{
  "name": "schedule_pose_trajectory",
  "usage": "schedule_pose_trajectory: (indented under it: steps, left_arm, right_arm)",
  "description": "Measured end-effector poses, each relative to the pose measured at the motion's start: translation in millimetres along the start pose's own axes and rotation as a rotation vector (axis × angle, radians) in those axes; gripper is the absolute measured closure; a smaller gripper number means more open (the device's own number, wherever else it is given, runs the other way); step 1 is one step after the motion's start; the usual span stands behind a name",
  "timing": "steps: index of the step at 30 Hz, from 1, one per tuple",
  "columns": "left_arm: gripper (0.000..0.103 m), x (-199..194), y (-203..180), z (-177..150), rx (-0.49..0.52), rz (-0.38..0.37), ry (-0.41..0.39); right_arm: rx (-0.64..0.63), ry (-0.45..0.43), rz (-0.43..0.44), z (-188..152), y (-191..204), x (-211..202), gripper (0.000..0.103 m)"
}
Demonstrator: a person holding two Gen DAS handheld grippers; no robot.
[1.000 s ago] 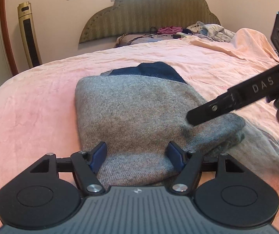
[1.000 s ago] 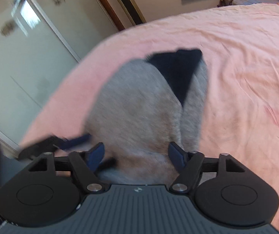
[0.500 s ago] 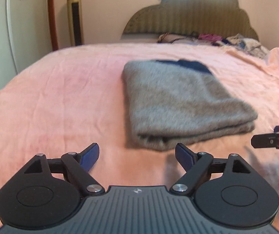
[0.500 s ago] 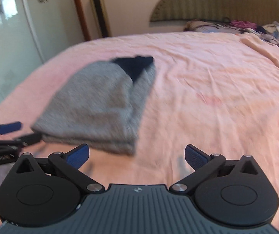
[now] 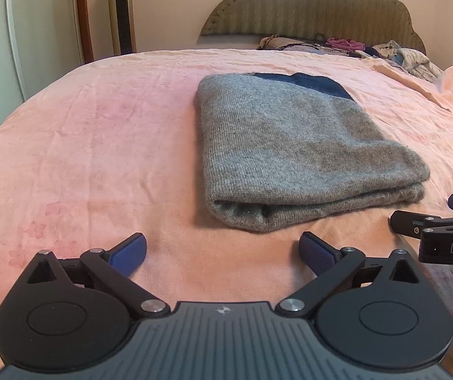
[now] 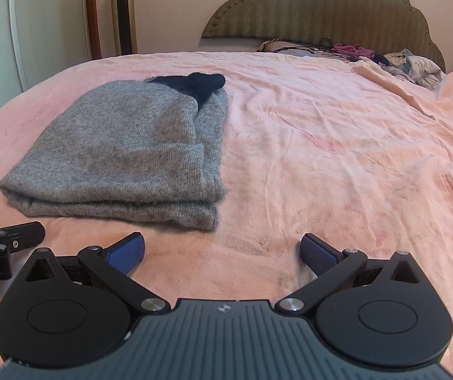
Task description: Fold small clothes
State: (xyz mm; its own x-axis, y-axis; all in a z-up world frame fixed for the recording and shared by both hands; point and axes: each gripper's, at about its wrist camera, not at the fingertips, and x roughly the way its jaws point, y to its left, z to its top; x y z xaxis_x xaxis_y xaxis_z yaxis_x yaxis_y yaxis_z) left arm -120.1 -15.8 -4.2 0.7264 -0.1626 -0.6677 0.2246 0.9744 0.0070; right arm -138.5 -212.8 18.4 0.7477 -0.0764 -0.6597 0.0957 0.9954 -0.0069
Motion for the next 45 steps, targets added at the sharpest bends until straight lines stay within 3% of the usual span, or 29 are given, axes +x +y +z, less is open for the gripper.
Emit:
schedule_pose_trajectory:
  steps: [30,45]
  left_arm:
    - [0.0,-1.8,-6.3,2.1,-0.055,0.036,0.02]
    - [0.0,-2.8,-5.9,1.7,-0.036,0.033,0.026]
  right_arm:
    - [0.001,0.0,0.007,1.2,0.1,0.2,0.0]
    - [-0.003,-0.002,0.005,1.0,0.1,0.9,0.0]
